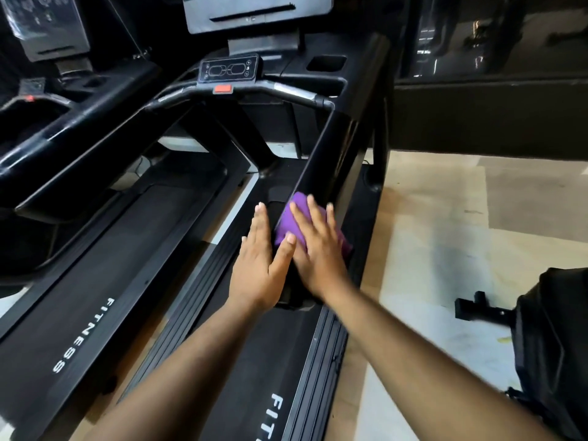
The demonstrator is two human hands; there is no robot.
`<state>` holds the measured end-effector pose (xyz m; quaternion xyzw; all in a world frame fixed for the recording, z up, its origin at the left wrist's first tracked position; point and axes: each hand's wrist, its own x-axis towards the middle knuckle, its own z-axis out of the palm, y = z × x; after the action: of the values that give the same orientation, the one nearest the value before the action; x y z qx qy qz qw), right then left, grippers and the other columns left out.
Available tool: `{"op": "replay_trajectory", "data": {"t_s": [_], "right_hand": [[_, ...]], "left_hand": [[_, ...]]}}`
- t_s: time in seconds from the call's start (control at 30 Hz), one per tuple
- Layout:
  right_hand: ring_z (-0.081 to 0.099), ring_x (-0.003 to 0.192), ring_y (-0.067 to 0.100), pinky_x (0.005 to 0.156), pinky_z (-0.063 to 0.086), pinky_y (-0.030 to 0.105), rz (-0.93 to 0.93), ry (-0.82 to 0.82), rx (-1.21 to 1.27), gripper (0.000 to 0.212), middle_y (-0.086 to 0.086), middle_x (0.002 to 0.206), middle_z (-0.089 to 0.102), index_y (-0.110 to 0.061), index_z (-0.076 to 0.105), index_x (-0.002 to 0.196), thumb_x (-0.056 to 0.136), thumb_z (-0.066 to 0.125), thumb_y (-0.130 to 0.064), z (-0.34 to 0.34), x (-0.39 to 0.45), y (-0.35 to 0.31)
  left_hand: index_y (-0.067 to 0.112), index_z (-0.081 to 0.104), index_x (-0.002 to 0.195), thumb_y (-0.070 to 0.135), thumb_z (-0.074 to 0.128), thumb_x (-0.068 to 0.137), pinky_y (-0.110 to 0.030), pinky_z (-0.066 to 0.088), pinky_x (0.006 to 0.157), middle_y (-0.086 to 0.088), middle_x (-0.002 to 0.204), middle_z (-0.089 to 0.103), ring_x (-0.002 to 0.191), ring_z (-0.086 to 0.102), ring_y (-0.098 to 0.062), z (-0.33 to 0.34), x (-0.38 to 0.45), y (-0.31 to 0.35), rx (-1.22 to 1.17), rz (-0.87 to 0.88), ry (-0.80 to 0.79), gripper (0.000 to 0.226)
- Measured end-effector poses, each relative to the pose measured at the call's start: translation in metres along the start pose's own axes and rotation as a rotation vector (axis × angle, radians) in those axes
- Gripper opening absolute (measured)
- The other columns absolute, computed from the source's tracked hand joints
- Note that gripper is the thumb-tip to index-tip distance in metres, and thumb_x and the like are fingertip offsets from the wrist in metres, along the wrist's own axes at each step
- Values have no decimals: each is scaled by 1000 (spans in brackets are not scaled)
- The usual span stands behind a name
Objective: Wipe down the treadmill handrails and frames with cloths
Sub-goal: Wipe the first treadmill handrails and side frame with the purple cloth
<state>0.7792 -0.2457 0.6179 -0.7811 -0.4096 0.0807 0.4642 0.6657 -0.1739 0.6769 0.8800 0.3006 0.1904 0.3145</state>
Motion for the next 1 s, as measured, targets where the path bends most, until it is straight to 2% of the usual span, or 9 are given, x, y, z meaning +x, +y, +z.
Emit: {"op": "replay_trajectory", "data": {"t_s": [0.13, 0.27, 0.37, 0.5, 0.63, 0.77, 0.87, 0.93, 1.0], "right_hand": [[-14, 158, 19, 120, 15, 69, 145, -25, -95, 55, -15, 172, 1, -42, 27, 160, 106, 38, -51, -27, 73, -13], [-16, 158, 17, 118, 13, 75, 10, 43, -48, 62, -13, 173, 2, -41, 21, 161, 101, 24, -57, 5, 2, -19], [-15, 158, 17, 123, 12, 66, -83, 63, 69, 62, -10, 173, 8, -40, 25, 160, 101, 31, -59, 17, -23, -4], [-2, 160, 25, 128, 10, 53, 14, 181, 276, 60, 0, 171, 17, -29, 41, 156, 99, 51, -45, -8, 18, 10], [-9, 159, 14, 129, 0, 42, 230, 245, 402, 75, -6, 173, -3, -43, 15, 162, 97, 42, -68, 18, -15, 7], [-14, 156, 2, 121, -4, 26, 203, 228, 501, 77, -21, 170, -10, -55, 4, 159, 94, 39, -79, 43, -45, 9], [22, 155, 9, 125, 10, 23, 480, 205, 878, 58, -3, 168, 28, -33, 29, 160, 107, 44, -51, 14, 5, 40], [51, 136, 8, 121, 24, 18, 673, 261, 1005, 47, 2, 148, 56, -20, 50, 148, 108, 47, -44, 0, 26, 42], [25, 154, 9, 127, 11, 25, 536, 259, 797, 61, -3, 168, 27, -25, 28, 162, 108, 43, -49, 5, 4, 19]], "left_hand": [[19, 3, 164, 74, 21, 88, -44, 10, 129, 7, 172, 4, 157, 3, -5, -1, 0, 6, 38, -7, -6, 96], [23, 5, 164, 73, 24, 89, -40, 13, 129, 9, 172, 6, 156, 6, -2, -2, -4, 4, -51, -22, 13, 93], [28, 6, 164, 74, 27, 91, -36, 16, 129, 10, 172, 9, 156, 9, -1, -2, -3, 0, -87, -24, 22, 89], [28, 4, 164, 79, 20, 89, -38, 4, 130, 12, 172, 1, 157, -1, -3, 0, -1, 2, 141, 13, -30, 92], [29, 6, 164, 81, 17, 86, -34, 2, 128, 11, 172, 0, 158, -1, -5, 1, 0, 3, 200, -10, -37, 94], [33, 8, 164, 85, 16, 85, -29, 3, 125, 14, 171, 2, 156, -1, 0, 1, 1, 0, 181, -13, -39, 96], [33, 8, 164, 82, 17, 86, -23, 1, 122, 14, 172, 3, 156, 0, -1, 1, 1, 3, 212, -28, -46, 93], [32, 7, 164, 81, 18, 86, -21, -1, 120, 13, 172, 2, 157, 0, -2, 1, -2, 6, 227, -28, -42, 93], [30, 8, 165, 81, 18, 86, -19, -2, 119, 11, 172, 3, 157, 0, -2, 1, -1, 7, 236, -25, -44, 94]]}}
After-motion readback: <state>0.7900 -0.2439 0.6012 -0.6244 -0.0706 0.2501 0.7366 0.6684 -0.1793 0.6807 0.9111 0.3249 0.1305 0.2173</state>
